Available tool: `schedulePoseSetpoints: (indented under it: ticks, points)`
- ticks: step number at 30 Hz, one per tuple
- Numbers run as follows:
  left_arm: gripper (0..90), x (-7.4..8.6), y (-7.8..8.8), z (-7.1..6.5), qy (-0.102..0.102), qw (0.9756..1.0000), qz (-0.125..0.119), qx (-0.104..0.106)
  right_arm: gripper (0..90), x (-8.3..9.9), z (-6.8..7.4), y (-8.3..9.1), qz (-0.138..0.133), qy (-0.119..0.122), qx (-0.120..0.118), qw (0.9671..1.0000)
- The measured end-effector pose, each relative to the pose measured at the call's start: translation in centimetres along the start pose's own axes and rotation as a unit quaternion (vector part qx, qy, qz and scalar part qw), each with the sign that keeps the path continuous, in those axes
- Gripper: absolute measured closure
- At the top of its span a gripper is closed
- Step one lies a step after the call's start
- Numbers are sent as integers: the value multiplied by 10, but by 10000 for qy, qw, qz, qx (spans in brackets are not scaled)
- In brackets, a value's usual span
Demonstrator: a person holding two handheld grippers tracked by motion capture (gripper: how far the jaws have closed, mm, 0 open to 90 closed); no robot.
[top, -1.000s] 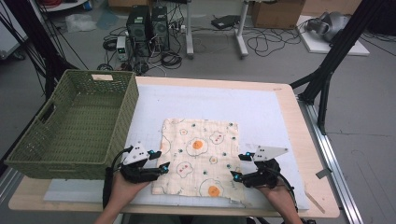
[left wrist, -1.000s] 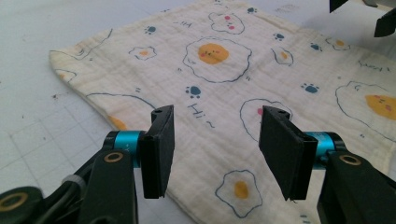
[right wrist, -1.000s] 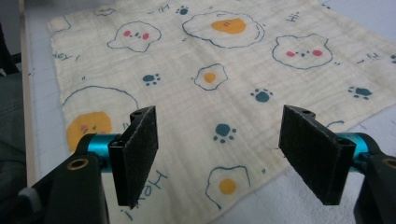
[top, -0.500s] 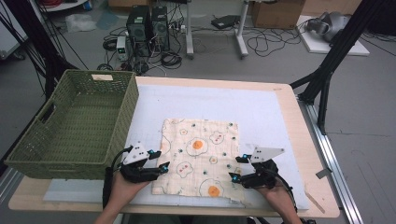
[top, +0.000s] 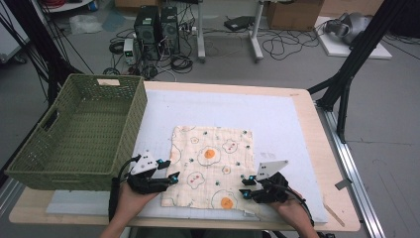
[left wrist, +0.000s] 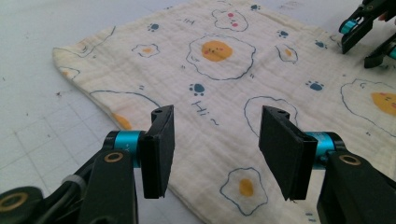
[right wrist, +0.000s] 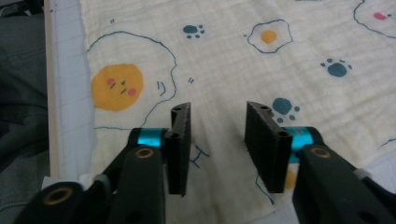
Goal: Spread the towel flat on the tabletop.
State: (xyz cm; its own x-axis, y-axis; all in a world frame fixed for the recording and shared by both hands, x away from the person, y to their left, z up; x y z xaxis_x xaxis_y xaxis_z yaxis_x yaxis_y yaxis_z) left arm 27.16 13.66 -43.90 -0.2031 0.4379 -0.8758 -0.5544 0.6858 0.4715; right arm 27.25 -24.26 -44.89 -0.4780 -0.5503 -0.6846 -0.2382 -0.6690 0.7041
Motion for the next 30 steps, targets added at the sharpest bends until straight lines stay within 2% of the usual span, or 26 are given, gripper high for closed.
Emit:
schedulePoseSetpoints:
  ticks: [6, 10, 12, 14, 17, 19, 21, 27, 30]
  points:
    - [459, 0, 0, 0, -17, 10000, 4, 22, 802, 0, -1, 1, 19, 46, -11, 10000]
    - [459, 0, 0, 0, -17, 10000, -4, 15, 824, 1, -1, 2, 25, 107, -34, 9999]
    - [459, 0, 0, 0, -18, 10000, 0, 15, 757, 1, -1, 3, -22, 41, -91, 9999]
    - [459, -1, 0, 0, -12, 10000, -9, 8, 704, 0, -2, 6, -184, -59, -129, 9997]
    - [459, -2, -1, 0, -8, 10000, -6, 2, 641, -2, -7, 12, -453, -240, -95, 9986]
    - [459, -3, -1, 2, -9, 10000, -14, 20, 558, -3, -12, 15, -609, -352, -15, 9975]
    - [459, -5, -2, 4, -9, 10000, -9, 9, 522, -5, -17, 17, -664, -518, -64, 9964]
    - [459, -10, -2, 11, -1, 10000, -33, -37, 414, -16, -29, 17, -800, -639, 10, 9947]
    - [460, -14, -5, 16, 14, 10000, -54, -56, 388, -23, -34, 17, -821, -700, -10, 9942]
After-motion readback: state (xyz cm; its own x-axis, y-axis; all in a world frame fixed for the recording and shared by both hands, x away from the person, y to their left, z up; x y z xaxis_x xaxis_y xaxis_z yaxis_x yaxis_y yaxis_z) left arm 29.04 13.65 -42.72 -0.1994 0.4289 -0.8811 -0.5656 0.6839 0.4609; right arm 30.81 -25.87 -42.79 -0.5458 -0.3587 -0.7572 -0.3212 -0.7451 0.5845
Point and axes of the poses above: each handheld gripper's, and its own axes: y roughly backward along the jaws, x roughly out of its underside, z roughly to its left, the point moved 1 cm from there along -y, roughly forward along the jaws, and after that the axes turned 11 degrees about -y, right-handed, at the moved point
